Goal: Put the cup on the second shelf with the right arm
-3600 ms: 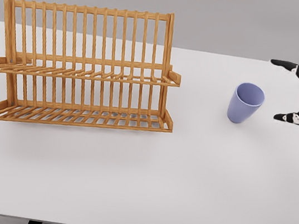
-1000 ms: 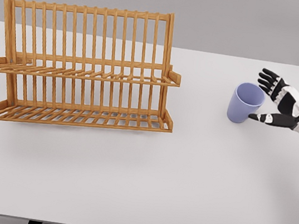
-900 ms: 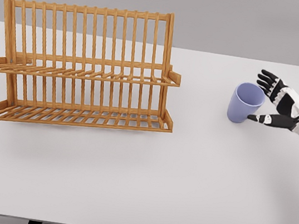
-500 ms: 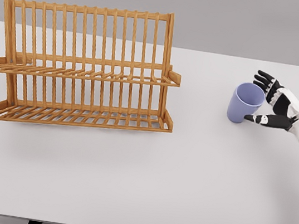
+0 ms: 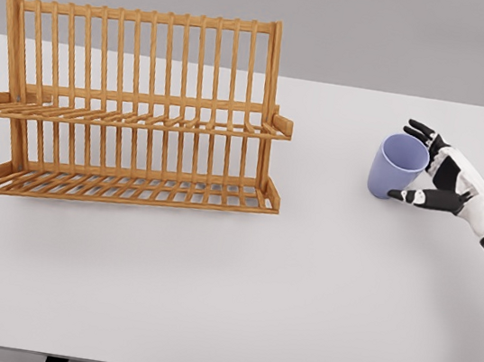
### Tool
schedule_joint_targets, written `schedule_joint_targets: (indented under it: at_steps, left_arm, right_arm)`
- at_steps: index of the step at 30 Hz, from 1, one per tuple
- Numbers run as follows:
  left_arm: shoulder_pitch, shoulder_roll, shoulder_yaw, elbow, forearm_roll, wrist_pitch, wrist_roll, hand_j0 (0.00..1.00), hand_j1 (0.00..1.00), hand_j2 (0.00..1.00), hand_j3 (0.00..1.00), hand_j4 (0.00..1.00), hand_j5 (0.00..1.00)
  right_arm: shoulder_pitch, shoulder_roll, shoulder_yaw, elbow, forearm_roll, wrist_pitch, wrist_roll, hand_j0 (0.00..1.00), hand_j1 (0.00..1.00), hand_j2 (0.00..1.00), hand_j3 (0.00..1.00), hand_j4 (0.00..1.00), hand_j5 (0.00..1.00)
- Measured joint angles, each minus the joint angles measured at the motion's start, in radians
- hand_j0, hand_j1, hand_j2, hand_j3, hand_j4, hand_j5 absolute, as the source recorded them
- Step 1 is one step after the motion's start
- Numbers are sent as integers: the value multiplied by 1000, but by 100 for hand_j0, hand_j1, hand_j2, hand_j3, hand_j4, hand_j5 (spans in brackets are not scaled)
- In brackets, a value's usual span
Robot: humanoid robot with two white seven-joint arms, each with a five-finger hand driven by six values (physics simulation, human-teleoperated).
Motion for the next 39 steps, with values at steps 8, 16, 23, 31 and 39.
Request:
schedule_joint_targets:
  at_steps: [8, 16, 23, 31, 39]
  left_arm:
    - [0, 0, 0, 0, 0, 0, 0, 100, 100, 100, 100, 100, 100]
    - [0, 0, 0, 0, 0, 0, 0, 100, 100, 100, 100, 100, 100]
    - [0, 0, 0, 0, 0, 0, 0, 100, 100, 100, 100, 100, 100]
    - [0, 0, 0, 0, 0, 0, 0, 100, 100, 100, 100, 100, 100]
    - [0, 0, 0, 0, 0, 0, 0, 100, 100, 100, 100, 100, 100]
  right_arm:
    - [-2, 7, 10, 8, -3, -2, -1, 100, 100, 100, 100, 100, 100]
    - [-11, 12, 16, 22, -2, -4, 0, 100, 100, 100, 100, 100, 100]
    - [-21, 13, 27, 40, 0, -5, 0, 100, 100, 100, 100, 100, 100]
    - [-23, 16, 33, 47, -15, -6, -2, 95, 95, 95, 95, 95, 95]
    - [-21, 14, 34, 49, -11, -6, -4, 81, 81, 81, 81, 81, 81]
